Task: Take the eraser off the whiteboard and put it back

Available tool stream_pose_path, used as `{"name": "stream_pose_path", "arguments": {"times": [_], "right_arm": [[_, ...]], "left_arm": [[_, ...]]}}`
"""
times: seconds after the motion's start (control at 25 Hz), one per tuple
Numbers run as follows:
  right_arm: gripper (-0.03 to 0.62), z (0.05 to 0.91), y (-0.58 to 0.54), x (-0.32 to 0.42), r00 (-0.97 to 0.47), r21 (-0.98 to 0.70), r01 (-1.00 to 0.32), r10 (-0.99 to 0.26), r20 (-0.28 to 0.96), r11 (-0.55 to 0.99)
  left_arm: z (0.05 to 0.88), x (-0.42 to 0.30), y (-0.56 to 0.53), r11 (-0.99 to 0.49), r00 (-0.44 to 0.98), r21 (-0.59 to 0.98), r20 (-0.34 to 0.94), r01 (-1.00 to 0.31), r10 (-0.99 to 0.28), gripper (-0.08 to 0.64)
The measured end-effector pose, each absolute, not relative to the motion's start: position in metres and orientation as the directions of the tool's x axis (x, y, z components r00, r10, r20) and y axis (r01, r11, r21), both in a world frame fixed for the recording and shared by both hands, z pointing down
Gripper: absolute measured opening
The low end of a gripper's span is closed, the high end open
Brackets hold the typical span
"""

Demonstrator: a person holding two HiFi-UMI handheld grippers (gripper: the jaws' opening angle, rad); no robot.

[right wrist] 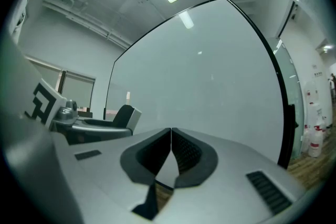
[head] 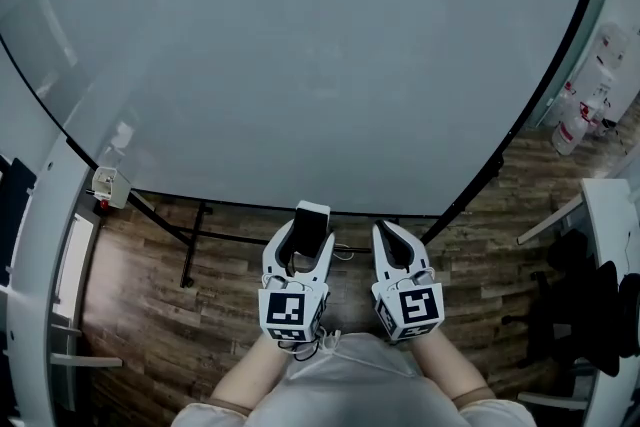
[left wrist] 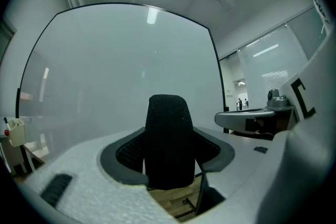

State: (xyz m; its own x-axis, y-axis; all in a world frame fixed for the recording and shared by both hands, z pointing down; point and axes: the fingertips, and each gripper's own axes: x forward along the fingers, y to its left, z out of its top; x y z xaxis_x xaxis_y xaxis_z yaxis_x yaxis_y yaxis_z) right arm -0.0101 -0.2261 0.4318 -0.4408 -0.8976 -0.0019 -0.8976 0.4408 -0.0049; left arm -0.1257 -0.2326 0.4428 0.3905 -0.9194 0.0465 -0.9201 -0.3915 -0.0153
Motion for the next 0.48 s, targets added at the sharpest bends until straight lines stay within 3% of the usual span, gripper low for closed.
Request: {"name": "stream_pose_path", "arguments": {"times": [0.48], "right_arm": [[0.026,0.43,-0.224,0.005,-0.451,-0.006,-0.892,-0.892,-0.007,0.451]], "left_arm": [[0.439,-0.105,-0.232,-0.395,0.395,0.008,0.043,-0.919,-0.918,0.262]]}}
